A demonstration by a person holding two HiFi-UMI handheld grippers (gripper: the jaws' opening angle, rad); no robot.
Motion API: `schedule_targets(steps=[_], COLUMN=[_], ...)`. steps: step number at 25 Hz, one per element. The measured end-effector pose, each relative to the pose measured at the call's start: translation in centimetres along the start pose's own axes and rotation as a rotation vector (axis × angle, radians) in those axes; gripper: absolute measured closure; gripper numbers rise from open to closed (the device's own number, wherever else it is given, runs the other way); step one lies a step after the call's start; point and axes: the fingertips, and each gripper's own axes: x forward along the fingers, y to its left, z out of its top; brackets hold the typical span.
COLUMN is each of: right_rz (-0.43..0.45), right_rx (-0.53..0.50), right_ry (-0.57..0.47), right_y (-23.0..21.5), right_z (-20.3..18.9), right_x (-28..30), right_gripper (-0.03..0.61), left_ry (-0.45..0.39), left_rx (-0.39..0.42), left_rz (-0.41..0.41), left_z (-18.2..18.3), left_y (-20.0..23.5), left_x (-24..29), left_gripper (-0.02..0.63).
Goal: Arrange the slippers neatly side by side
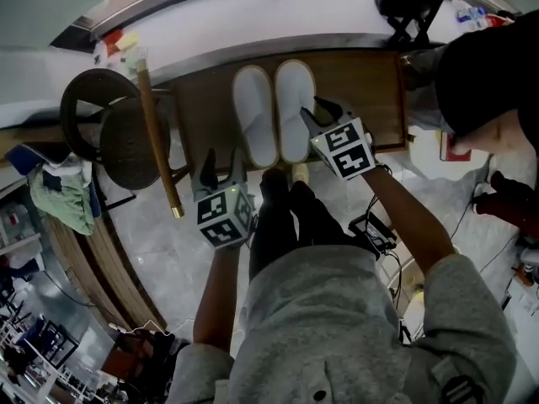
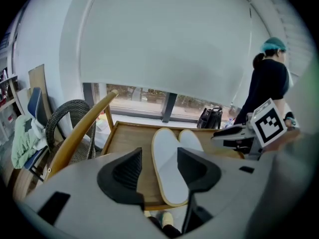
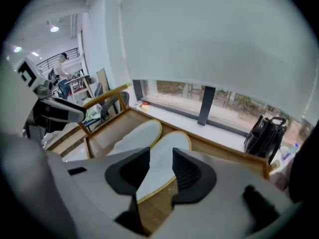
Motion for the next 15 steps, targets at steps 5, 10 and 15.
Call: schedule_targets(steps=[5, 10, 15], right_rz=[0.008, -0.055, -0.166], right_rx=[-0.072, -0.075, 0.022], right_ry=[-0.190, -0.336, -0.466], right_y=[-1.2, -2.8, -5.5], right_z=[3.6, 4.6, 3.8], right_x=[-8.5, -18.4, -27.9], right_gripper=[0.442, 0.451, 0.521], left_ry=[-0.084, -0.184, -0.303], left_rx=[0.053, 0.151, 0.198], left_rz=[-0.053, -0.118, -0.163], left_z=[2.7, 5.3, 8.2], left_y=[-3.3, -7.3, -11.4], left_x=[-3.4, -8.0, -12.6], left_gripper=[0.388, 0.390, 0.448])
